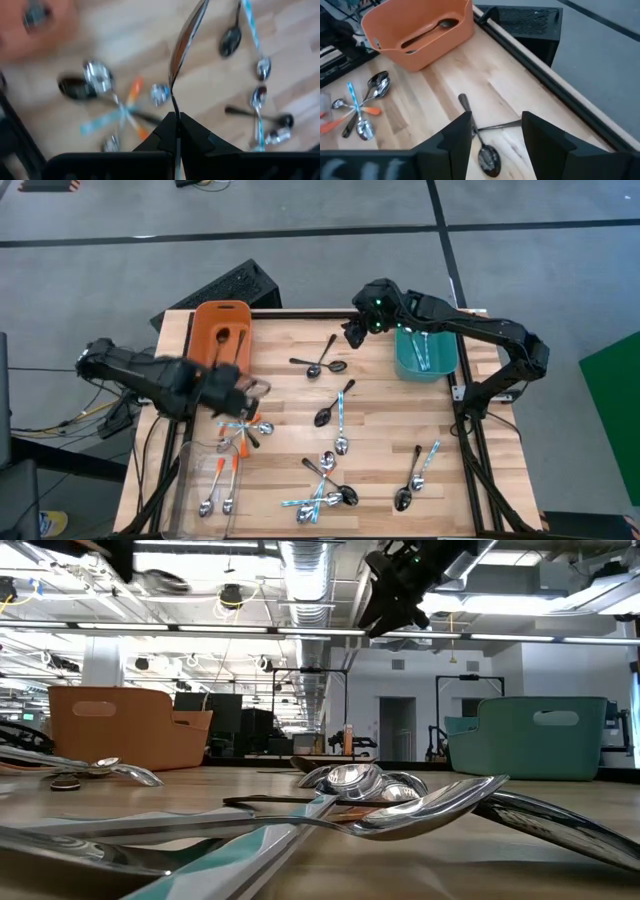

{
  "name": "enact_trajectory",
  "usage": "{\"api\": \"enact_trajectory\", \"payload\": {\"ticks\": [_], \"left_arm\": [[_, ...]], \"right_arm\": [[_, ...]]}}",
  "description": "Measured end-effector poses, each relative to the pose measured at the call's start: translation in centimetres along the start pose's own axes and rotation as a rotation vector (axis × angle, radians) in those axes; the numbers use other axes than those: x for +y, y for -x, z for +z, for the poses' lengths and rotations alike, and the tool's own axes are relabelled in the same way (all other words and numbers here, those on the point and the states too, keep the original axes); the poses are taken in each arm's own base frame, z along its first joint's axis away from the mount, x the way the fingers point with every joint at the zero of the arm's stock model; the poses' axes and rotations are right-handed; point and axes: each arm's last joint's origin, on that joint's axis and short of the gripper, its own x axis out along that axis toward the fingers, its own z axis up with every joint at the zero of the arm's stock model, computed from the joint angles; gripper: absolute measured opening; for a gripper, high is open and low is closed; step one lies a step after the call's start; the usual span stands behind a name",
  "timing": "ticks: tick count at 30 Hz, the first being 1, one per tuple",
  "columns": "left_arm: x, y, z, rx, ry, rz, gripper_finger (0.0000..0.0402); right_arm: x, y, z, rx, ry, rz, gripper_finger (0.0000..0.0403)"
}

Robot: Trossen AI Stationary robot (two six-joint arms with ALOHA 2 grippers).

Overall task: Sort silverware by color (type)
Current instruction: Put the orange spoon into the transparent bin

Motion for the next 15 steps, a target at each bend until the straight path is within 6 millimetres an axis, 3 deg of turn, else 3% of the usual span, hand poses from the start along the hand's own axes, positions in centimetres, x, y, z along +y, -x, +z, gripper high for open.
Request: {"api": "enact_trajectory", "payload": {"ticks": [8,15], "left_arm": [[0.7,-1.1,-7.1,0.114,0.114,0.016,0.0],[1.7,-2.8,-11.6,0.194,0.109,-0.049,0.0]], "right_arm": [[-1.6,0.0,0.6,-0.02,-0.018,0.006,0.0192],[-2.7,0.0,0.8,-0.018,-0.02,0.007,0.0191]]}}
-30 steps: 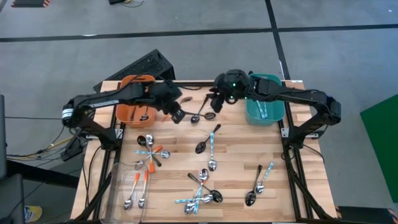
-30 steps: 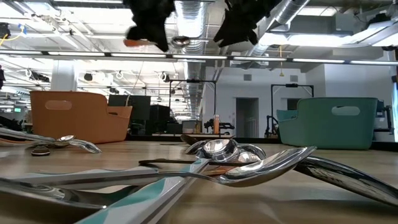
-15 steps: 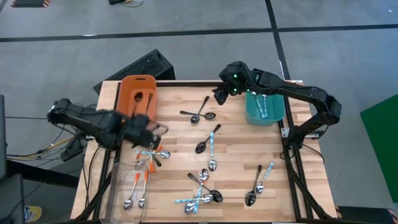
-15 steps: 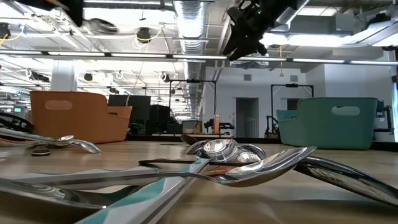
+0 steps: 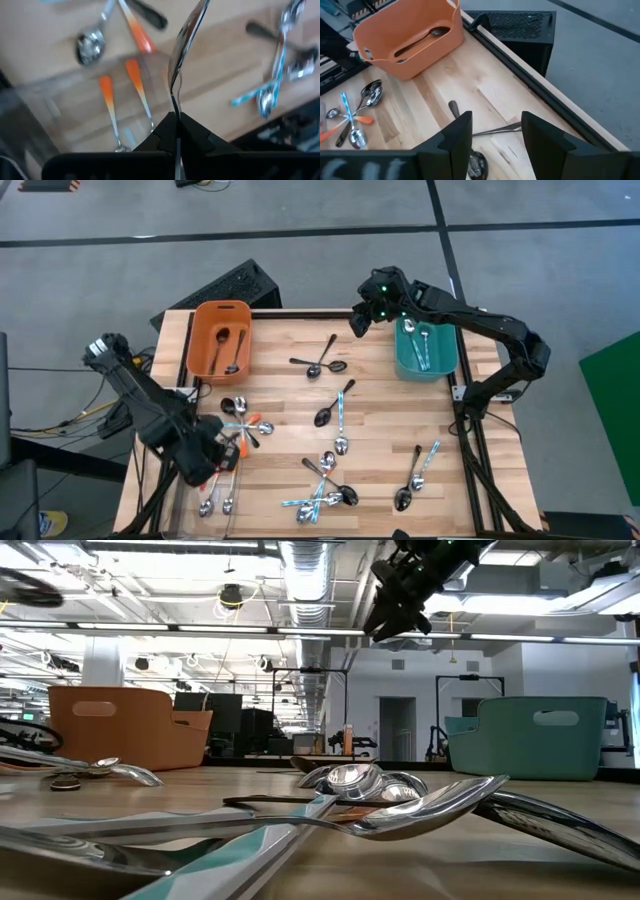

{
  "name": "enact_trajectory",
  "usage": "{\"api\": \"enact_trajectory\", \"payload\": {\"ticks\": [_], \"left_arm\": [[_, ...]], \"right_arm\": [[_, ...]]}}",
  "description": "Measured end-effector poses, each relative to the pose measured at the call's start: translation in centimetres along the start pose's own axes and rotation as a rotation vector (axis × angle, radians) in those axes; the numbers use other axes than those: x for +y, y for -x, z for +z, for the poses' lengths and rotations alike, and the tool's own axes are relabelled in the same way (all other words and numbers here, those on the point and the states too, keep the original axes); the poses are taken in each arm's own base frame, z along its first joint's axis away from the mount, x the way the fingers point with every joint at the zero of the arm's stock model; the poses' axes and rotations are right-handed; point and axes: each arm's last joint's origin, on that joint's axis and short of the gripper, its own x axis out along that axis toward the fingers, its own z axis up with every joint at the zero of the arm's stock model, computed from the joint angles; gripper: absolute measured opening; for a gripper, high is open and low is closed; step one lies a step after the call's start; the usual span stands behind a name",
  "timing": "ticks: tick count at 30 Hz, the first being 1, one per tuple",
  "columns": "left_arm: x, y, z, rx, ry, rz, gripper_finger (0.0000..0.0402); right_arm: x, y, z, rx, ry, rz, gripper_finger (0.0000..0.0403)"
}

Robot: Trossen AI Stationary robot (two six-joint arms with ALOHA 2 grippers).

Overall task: Sort silverware by color (type)
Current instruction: Put the orange spoon into the transparent bin, then put the blue patterned spoon into the blue bin

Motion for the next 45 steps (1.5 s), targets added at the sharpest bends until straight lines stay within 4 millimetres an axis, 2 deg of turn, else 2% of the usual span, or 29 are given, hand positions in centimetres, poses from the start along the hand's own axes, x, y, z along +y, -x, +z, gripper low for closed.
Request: {"api": "enact_trajectory", "payload": {"ticks": [9,22,26,32,38,42,45], "left_arm": [[2.2,-3.3,-3.1,0.15,-0.098,-0.039,0.0],[3.2,-4.6,-3.2,0.187,-0.099,0.026,0.0006],[2.9,-4.6,-3.0,0.192,-0.076,0.019,0.0034],[2.6,-4.7,-2.5,0.206,-0.026,0.029,0.0117],[1.7,-3.3,-1.2,0.25,-0.086,-0.058,0.0185],[1.2,-0.8,1.1,0.159,-0.119,-0.197,0.0193],[1.6,1.3,3.3,0.043,-0.144,-0.281,0.0189]], "right_arm": [[-0.1,0.0,-0.2,0.022,-0.001,-0.004,0.0191],[-0.2,0.0,-0.5,0.056,-0.01,-0.012,0.0192],[-0.2,0.0,-0.5,0.054,-0.014,-0.011,0.0192],[-0.2,0.0,-0.6,0.059,-0.074,-0.014,0.0192],[-0.1,0.0,-0.9,0.091,-0.073,-0.018,0.0192],[-0.1,0.0,-1.7,0.174,-0.086,0.004,0.0192],[-0.3,-0.8,-3.2,0.238,-0.156,0.024,0.0192]]}}
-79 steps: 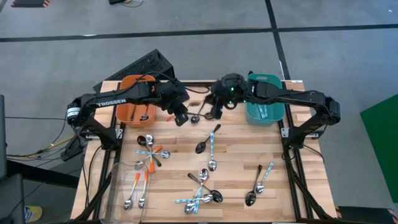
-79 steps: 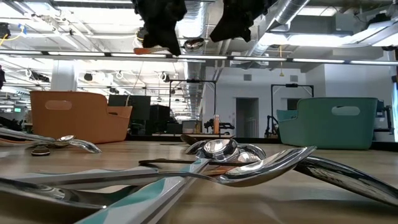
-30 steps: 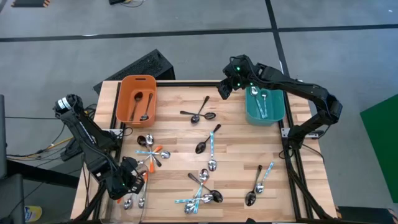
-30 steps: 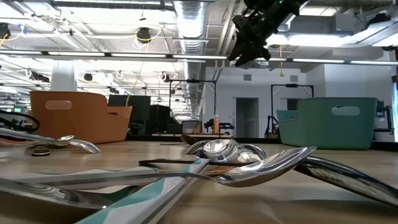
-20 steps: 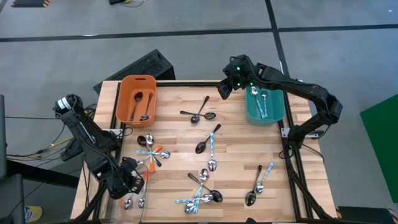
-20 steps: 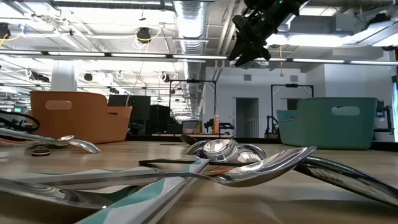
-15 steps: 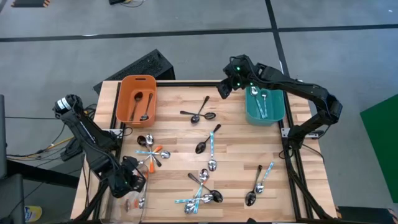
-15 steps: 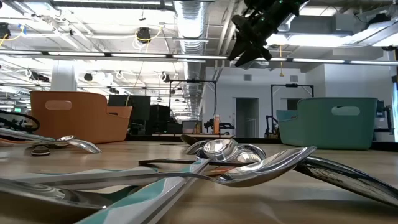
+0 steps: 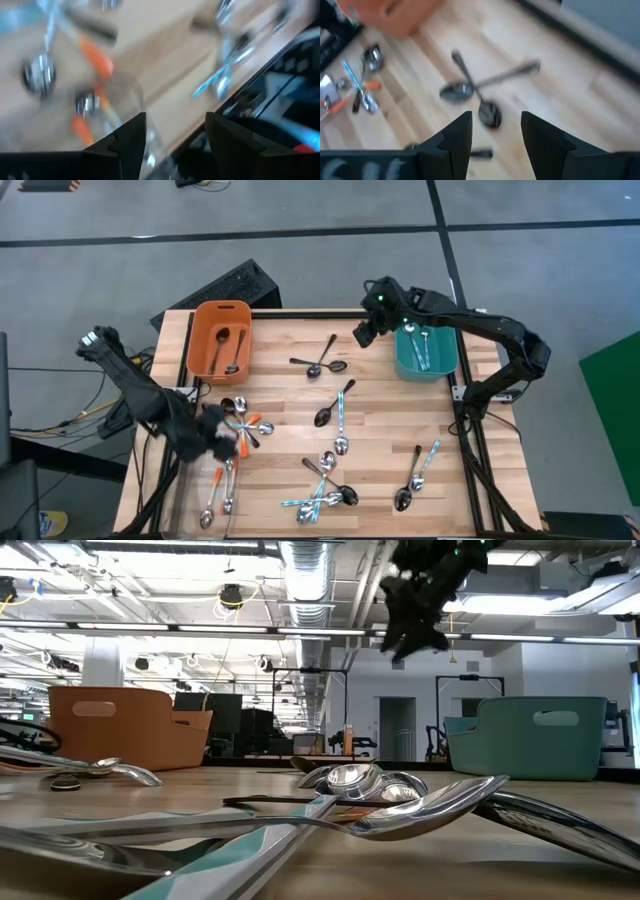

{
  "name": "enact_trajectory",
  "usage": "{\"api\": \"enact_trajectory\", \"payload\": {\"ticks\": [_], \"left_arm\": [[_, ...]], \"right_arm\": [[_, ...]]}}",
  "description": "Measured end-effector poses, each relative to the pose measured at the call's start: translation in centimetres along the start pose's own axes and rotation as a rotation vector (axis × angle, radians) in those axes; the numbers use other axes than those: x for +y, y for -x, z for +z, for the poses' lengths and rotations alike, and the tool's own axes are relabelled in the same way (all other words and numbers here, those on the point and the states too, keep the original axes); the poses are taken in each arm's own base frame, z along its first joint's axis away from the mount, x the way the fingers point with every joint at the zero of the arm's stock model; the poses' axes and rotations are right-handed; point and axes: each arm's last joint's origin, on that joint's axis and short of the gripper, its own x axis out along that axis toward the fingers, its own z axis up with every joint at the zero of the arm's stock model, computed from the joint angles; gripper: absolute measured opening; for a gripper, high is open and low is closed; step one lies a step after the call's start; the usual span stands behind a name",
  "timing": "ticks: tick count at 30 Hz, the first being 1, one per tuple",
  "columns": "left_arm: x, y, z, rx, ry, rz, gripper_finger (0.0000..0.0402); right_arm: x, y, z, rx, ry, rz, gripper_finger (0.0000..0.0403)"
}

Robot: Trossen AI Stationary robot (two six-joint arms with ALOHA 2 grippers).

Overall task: Sort silverware by color (type)
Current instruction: Put the blue patterned spoon into the blue bin

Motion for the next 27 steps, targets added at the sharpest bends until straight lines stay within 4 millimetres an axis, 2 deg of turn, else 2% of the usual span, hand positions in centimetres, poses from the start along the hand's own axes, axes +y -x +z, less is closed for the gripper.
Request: {"api": "enact_trajectory", "payload": {"ticks": [6,11,19,23,27], "left_arm": [[0.9,3.5,3.8,-0.291,-0.101,-0.132,0.018],[1.0,4.6,6.5,-0.432,-0.241,-0.143,0.0179],[0.4,3.6,10.7,-0.379,-0.469,-0.1,0.0179],[0.2,2.3,13.4,-0.341,-0.58,-0.075,0.0178],[0.0,1.0,16.1,-0.295,-0.684,-0.121,0.0178]], "right_arm": [[-0.3,-2.3,-3.1,0.134,-0.106,0.008,0.0192],[1.3,-3.5,-5.6,0.219,-0.111,0.016,0.0192],[5.3,-3.8,-9.0,0.316,-0.086,0.011,0.0191],[7.2,-3.4,-10.9,0.36,-0.2,-0.055,0.0191],[9.1,-2.6,-13.5,0.433,-0.332,-0.145,0.0191]]}}
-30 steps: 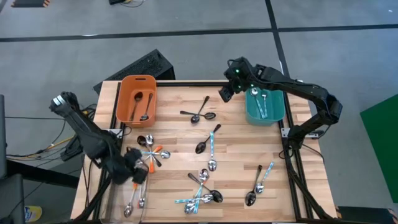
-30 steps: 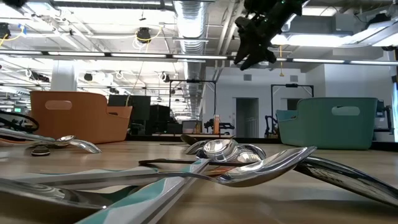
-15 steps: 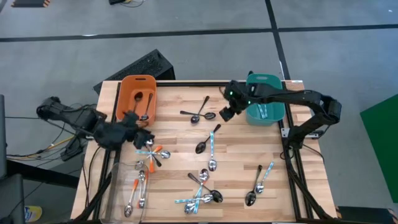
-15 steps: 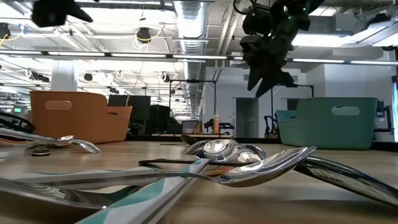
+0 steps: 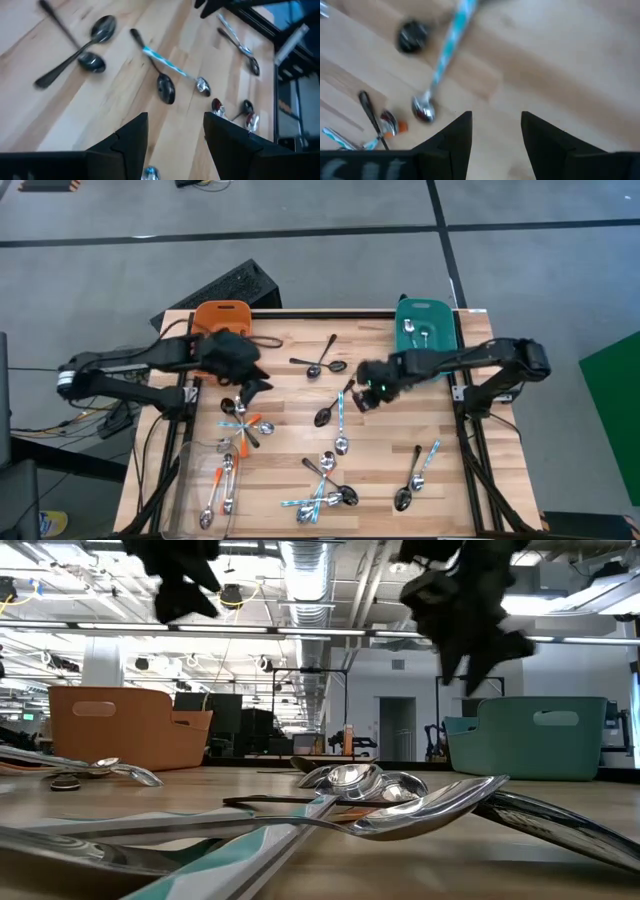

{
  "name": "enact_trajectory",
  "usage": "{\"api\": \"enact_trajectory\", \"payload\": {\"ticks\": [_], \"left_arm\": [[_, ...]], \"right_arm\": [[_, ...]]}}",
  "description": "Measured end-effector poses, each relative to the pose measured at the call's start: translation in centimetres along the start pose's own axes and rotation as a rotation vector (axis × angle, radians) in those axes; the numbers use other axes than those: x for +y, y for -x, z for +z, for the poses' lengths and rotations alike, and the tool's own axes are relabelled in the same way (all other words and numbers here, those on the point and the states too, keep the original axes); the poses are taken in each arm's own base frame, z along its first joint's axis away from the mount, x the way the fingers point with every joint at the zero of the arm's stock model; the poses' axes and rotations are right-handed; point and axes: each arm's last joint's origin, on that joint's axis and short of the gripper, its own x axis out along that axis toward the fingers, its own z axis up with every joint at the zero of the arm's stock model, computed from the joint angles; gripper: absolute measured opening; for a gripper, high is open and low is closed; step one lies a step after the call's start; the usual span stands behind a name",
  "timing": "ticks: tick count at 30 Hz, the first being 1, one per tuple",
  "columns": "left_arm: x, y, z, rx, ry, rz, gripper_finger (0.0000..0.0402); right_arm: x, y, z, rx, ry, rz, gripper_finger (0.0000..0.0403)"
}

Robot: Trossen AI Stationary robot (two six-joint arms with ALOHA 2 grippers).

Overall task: Sort silverware by color (type)
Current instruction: Put the blue patterned spoon into the blue bin

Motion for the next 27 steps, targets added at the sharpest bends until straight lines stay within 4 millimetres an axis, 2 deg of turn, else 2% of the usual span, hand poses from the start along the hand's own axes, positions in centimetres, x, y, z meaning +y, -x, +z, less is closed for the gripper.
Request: {"api": "enact_trajectory", "payload": {"ticks": [8,12,16,21,25,27], "left_arm": [[2.1,-3.0,2.1,-0.008,-0.135,-0.098,0.0178],[2.4,-3.1,2.7,-0.042,-0.16,-0.12,0.0178],[2.8,-2.7,2.7,-0.044,-0.177,-0.13,0.0178],[2.8,-2.1,2.5,-0.042,-0.195,-0.144,0.0178],[2.5,-1.3,2.5,-0.066,-0.187,-0.147,0.0178],[2.4,-0.7,2.5,-0.088,-0.173,-0.135,0.0178]], "right_arm": [[1.1,0.0,-7.2,0.12,-0.24,-0.143,0.0191],[1.2,0.3,-10.6,0.192,-0.221,-0.207,0.0191],[0.6,0.7,-13.3,0.228,0.016,-0.273,0.019],[-0.5,1.1,-15.0,0.231,0.465,-0.351,0.0176],[-1.5,0.4,-16.6,0.288,0.85,-0.362,0.0167],[-2.4,-0.4,-17.6,0.33,0.954,-0.361,0.0168]]}}
